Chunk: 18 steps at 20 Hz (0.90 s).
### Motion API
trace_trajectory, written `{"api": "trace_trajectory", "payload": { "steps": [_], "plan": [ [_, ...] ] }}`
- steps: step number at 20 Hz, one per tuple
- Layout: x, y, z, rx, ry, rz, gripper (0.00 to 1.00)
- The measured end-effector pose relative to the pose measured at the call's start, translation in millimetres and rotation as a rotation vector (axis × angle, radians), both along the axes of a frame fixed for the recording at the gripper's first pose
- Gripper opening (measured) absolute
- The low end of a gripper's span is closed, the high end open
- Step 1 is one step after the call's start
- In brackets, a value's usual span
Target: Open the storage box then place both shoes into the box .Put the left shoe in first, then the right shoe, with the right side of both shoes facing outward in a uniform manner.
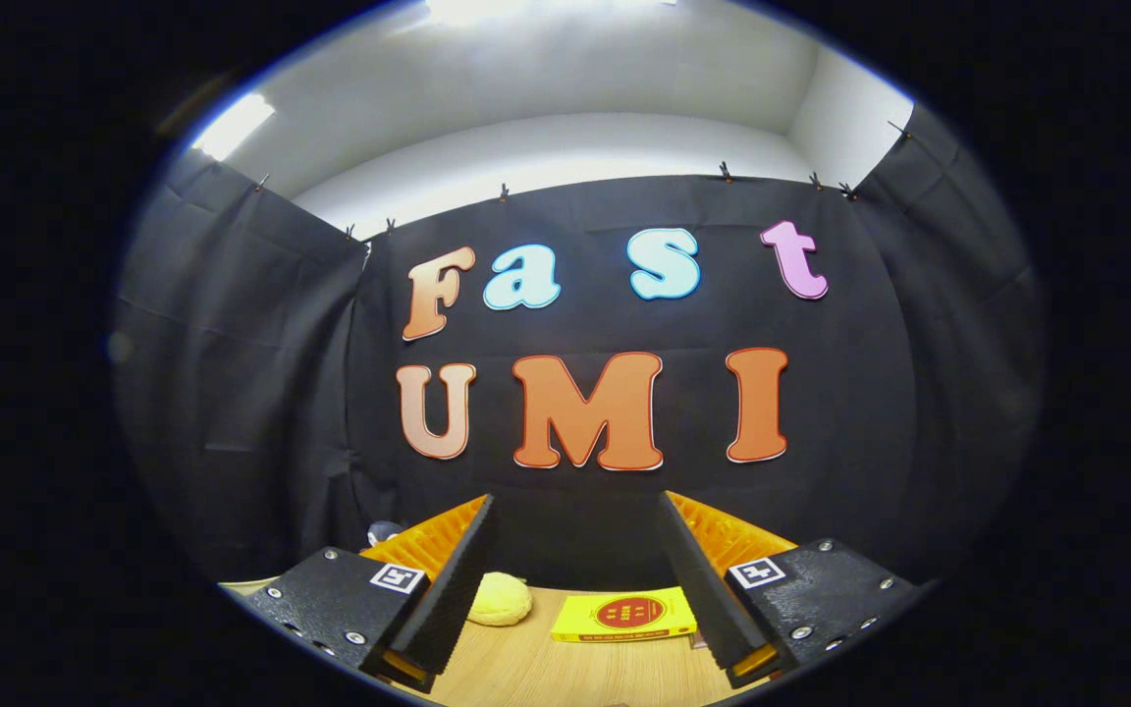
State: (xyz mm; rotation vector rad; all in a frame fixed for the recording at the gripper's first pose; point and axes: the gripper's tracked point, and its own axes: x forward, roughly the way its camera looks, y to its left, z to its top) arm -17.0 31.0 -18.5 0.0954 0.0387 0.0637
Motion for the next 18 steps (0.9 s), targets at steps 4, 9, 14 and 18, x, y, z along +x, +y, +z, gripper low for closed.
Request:
{"api": "trace_trajectory", "payload": {
  "steps": [4,9,14,18],
  "plan": [
    [-1,3,1,-0.018,-0.003,0.01,0.97],
    [-2,7,2,-0.004,0.006,0.021,0.97],
    [1,12,3,-0.001,0.008,0.028,0.97],
    [0,23,8,0.002,0.005,0.046,0.97]
  ]
}}
